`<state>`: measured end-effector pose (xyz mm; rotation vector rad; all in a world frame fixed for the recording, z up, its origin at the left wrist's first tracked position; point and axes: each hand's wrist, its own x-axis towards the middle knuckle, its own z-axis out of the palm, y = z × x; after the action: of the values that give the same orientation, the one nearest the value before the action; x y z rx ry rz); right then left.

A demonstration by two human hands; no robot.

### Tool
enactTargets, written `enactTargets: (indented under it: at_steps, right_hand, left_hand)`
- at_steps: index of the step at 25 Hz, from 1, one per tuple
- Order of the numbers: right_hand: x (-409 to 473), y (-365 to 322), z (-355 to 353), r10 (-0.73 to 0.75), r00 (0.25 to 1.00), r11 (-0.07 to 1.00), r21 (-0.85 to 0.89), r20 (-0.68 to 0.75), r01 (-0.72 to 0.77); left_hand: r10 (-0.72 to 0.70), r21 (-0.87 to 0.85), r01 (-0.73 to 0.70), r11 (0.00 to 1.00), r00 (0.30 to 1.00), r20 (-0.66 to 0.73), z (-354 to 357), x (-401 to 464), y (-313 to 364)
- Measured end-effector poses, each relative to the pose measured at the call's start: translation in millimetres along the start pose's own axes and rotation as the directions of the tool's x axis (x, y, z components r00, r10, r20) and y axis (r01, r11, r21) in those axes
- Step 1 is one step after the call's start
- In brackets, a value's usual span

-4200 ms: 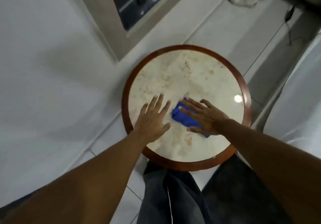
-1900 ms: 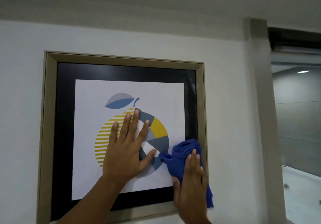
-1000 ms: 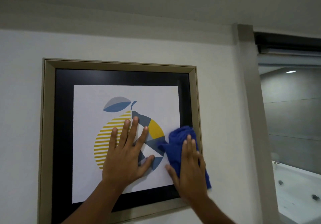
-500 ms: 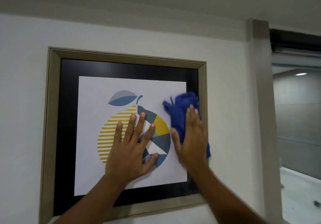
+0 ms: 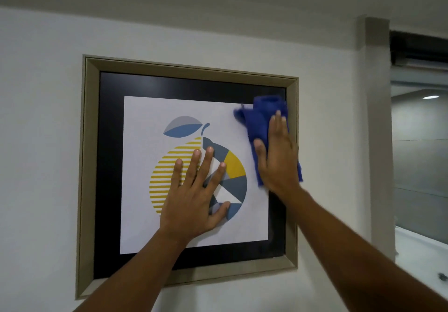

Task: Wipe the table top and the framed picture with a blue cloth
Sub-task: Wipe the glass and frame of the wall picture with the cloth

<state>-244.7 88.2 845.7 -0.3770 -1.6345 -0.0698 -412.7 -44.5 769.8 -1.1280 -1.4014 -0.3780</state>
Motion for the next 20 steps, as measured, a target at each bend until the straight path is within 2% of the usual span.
enactTargets:
  at_steps: [3,6,9,12,16,18,20]
  right_hand:
    - [57.3,-10.1,4.3,0.051,0.987,0.995,0.095,-0.155,-0.037]
    - [20.4,-9.5,21.7,0.073,0.963,0.994,0.101,-0.260,-0.049]
    - [-75.0,2.1,35.8,0.120,0.974,0.992,0.058,-0.193,-0.110]
    - [-167.8,7.7,42.5,0.244,0.967,0.970,0.003,-0.074,-0.244]
    - [-197.4,-16.5,54.6,0.418,0.904,0.908,0.025,-0.092,-0.418]
    - [-194.5,-28.6,58.0,0.420,0.904,0.907,0.028,-0.084,-0.419]
    - [-196.9,-24.5,54.7,0.329,0.944,0.944,0.010,-0.037,-0.329]
  left_hand:
    - [0.008,-0.014,-0.008,1.000,1.000,-0.020,3.8,-1.6,-1.2]
    - [0.006,0.001,-0.006,1.000,1.000,-0.028,5.1,-3.6,-0.2]
    - [0.008,0.012,-0.007,1.000,1.000,-0.020,3.1,-2.1,-0.1]
    - [0.008,0.011,-0.008,1.000,1.000,-0.017,2.5,-1.6,1.4]
    - [0.005,0.015,-0.005,1.000,1.000,-0.024,4.4,-1.2,2.5]
    - [0.009,0.019,-0.008,1.000,1.000,-0.028,4.2,-1.2,1.4]
    - [0.012,0.023,-0.011,1.000,1.000,-0.027,4.2,-2.2,-0.6]
